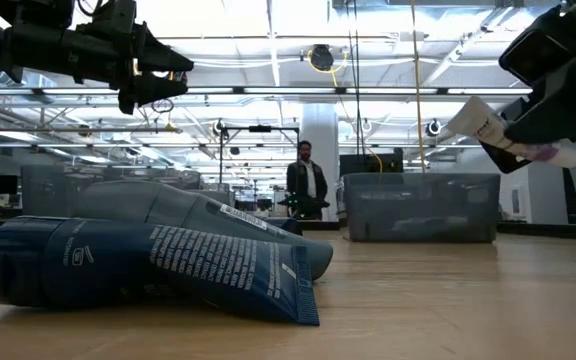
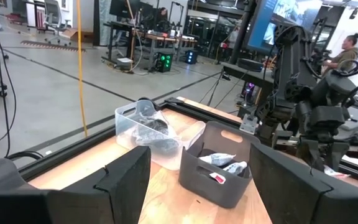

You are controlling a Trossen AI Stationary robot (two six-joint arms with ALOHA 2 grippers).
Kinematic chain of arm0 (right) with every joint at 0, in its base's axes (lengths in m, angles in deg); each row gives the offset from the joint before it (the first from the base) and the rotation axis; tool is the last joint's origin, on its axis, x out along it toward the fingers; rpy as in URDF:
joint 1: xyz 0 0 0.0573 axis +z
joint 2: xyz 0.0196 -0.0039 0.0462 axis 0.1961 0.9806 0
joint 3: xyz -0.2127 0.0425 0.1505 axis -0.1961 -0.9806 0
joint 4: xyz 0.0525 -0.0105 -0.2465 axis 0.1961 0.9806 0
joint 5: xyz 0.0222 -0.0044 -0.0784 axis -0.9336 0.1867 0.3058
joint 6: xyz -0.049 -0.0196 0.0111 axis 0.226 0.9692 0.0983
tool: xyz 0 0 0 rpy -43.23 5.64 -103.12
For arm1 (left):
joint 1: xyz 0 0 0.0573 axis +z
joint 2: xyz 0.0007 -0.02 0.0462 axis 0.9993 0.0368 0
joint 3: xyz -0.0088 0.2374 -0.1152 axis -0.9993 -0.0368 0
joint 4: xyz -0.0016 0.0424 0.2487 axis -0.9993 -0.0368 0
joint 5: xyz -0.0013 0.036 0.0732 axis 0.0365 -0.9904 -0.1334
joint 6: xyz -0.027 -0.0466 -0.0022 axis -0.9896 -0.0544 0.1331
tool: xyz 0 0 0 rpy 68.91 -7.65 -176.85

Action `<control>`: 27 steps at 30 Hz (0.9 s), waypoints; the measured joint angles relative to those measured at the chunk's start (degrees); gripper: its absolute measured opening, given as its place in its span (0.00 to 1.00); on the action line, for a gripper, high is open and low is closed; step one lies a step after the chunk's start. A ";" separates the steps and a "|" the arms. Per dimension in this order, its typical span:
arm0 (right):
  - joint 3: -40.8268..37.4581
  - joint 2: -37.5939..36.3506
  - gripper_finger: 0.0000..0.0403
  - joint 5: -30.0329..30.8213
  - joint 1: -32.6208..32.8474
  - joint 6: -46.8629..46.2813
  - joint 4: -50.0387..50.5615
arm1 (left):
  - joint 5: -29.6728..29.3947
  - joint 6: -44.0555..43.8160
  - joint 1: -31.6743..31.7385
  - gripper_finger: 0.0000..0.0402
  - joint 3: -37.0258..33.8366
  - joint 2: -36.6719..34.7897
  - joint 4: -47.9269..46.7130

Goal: Pick & Place Travel size toiletries
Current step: Put the white toothpaste into the bottom right black bin

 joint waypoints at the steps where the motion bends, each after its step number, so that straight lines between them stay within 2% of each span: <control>1: -0.14 -0.17 0.15 0.13 -0.02 -0.01 0.01 | 0.01 0.01 0.00 0.67 0.00 -0.01 0.01; 27: -0.22 -0.24 0.15 16.55 -3.02 2.39 -1.41 | 0.00 -0.01 0.00 0.67 0.00 0.00 0.02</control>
